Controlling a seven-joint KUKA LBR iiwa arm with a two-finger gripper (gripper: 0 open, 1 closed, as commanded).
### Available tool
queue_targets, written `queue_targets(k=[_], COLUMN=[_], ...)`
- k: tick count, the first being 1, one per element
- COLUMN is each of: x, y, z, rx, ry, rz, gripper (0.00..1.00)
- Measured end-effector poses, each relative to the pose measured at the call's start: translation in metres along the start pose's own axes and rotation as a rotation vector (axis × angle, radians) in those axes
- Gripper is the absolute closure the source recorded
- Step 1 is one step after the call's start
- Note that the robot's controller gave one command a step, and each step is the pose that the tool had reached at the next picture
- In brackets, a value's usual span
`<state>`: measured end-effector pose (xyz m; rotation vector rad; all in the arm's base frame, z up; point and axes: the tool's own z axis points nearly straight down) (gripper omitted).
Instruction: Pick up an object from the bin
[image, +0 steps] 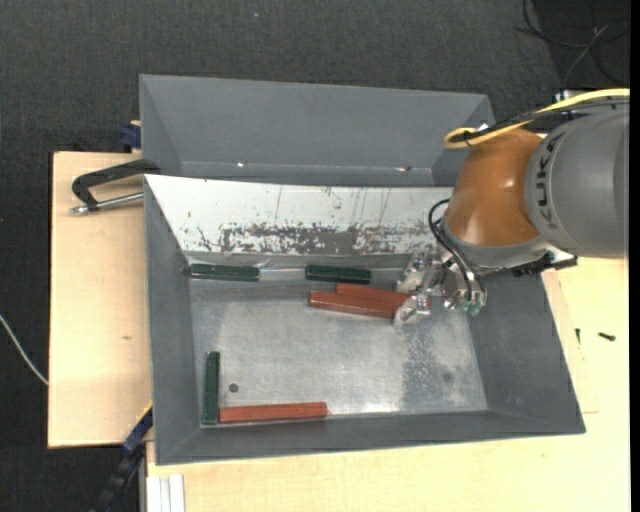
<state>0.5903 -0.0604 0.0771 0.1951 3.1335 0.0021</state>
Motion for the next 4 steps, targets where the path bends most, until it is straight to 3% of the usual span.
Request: queue_targets(k=[1,2,3,4], x=[0.000,0.014,0.014,0.015], y=[0.000,-0.009,-0.009,-0.017], z=[0.000,-0.112,-0.112,-0.245], rx=[0.000,0.001,0.001,0.003], ry=[0.000,-0.004,-0.003,-0.011], rz=[0.000,-0.029,-0.029,-0.391], gripper=[1.00,1.00,1.00,1.00])
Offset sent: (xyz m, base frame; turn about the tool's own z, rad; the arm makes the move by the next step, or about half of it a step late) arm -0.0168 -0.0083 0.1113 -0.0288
